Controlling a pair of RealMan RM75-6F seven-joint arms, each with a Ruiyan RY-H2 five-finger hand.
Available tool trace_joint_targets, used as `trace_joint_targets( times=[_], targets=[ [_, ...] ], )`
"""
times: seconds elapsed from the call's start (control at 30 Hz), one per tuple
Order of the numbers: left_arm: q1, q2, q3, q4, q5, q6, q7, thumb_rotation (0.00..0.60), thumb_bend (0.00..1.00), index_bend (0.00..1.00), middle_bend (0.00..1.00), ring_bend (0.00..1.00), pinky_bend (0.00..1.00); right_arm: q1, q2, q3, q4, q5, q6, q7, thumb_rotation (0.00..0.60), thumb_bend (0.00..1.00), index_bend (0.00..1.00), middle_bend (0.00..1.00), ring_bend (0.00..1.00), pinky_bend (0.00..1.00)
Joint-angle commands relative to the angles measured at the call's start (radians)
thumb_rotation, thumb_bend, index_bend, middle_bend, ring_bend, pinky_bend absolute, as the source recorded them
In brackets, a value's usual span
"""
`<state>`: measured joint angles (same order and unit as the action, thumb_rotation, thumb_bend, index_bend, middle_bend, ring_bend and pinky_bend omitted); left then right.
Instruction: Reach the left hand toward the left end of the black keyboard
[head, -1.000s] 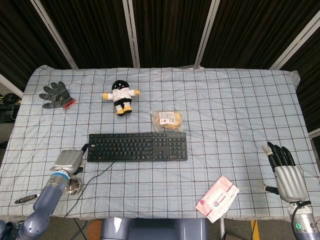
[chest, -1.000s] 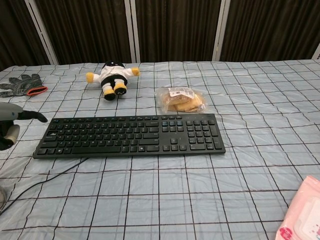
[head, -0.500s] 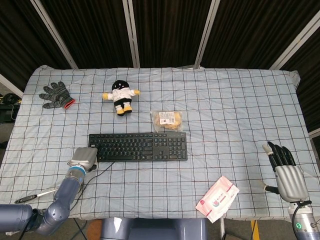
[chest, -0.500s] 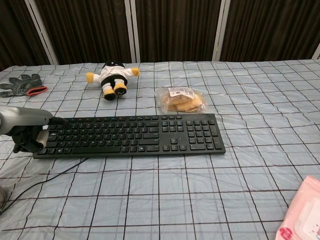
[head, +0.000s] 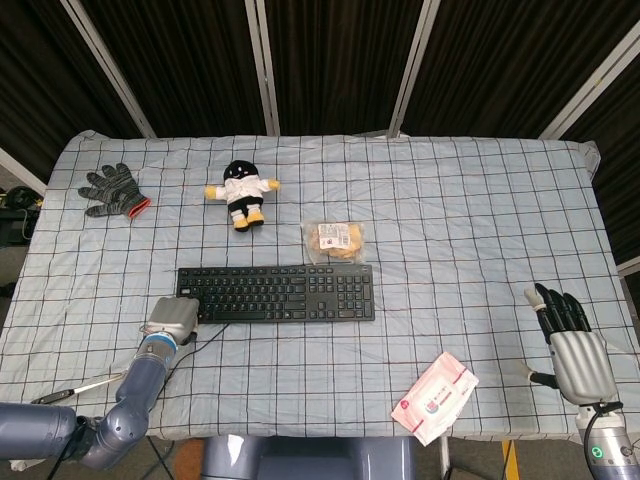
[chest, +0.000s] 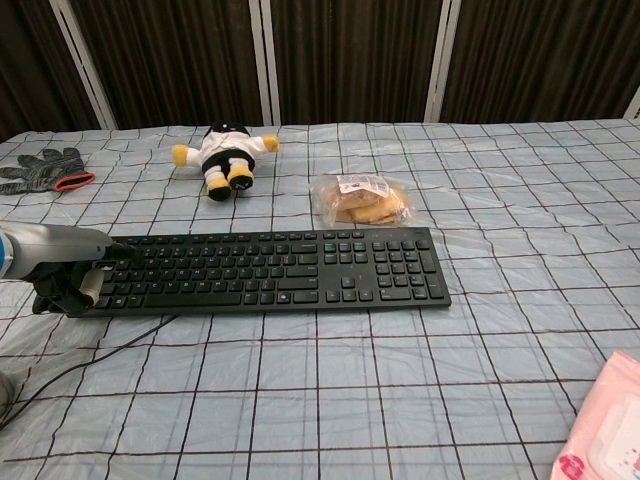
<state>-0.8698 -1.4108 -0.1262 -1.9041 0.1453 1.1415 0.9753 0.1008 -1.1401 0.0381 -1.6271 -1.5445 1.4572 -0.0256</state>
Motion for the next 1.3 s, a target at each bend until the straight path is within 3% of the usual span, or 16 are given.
trace_joint_targets(
  times=[0.03, 0.77, 1.1, 1.2, 1.27, 1.3],
  targets=[
    [-0.005, -0.008, 0.005, 0.010, -0.002, 0.003, -0.005, 0.600, 1.00, 0.01, 0.83, 0.71, 0.53, -0.001, 0.000, 0.000, -0.001, 0.001, 0.001, 0.000, 0.600, 0.09, 0.03, 0.00, 0.00, 0.00],
    [-0.030, -0.016, 0.035, 0.031, -0.024, -0.010, -0.042, 0.600, 1.00, 0.01, 0.83, 0.71, 0.53, -0.003, -0.002, 0.001, -0.003, 0.000, 0.006, 0.000, 0.600, 0.09, 0.03, 0.00, 0.00, 0.00],
    [-0.016, 0.040, 0.016, -0.047, 0.071, 0.018, -0.115, 0.600, 1.00, 0.03, 0.82, 0.69, 0.53, -0.003, -0.001, 0.002, -0.002, 0.003, 0.004, -0.001, 0.600, 0.09, 0.03, 0.00, 0.00, 0.00],
    [0.012, 0.074, 0.018, -0.100, 0.164, 0.056, -0.166, 0.600, 1.00, 0.02, 0.74, 0.62, 0.49, -0.003, -0.001, 0.002, -0.001, 0.004, 0.003, -0.001, 0.600, 0.09, 0.03, 0.00, 0.00, 0.00],
    [0.052, 0.107, 0.031, -0.150, 0.271, 0.107, -0.217, 0.600, 0.97, 0.01, 0.64, 0.52, 0.44, -0.003, 0.000, 0.002, -0.001, 0.005, 0.002, -0.001, 0.600, 0.09, 0.03, 0.00, 0.00, 0.00],
    [0.073, 0.118, 0.044, -0.166, 0.325, 0.131, -0.236, 0.600, 0.93, 0.00, 0.53, 0.44, 0.41, -0.003, 0.000, 0.002, -0.001, 0.005, 0.002, -0.002, 0.600, 0.09, 0.03, 0.00, 0.00, 0.00]
  ],
)
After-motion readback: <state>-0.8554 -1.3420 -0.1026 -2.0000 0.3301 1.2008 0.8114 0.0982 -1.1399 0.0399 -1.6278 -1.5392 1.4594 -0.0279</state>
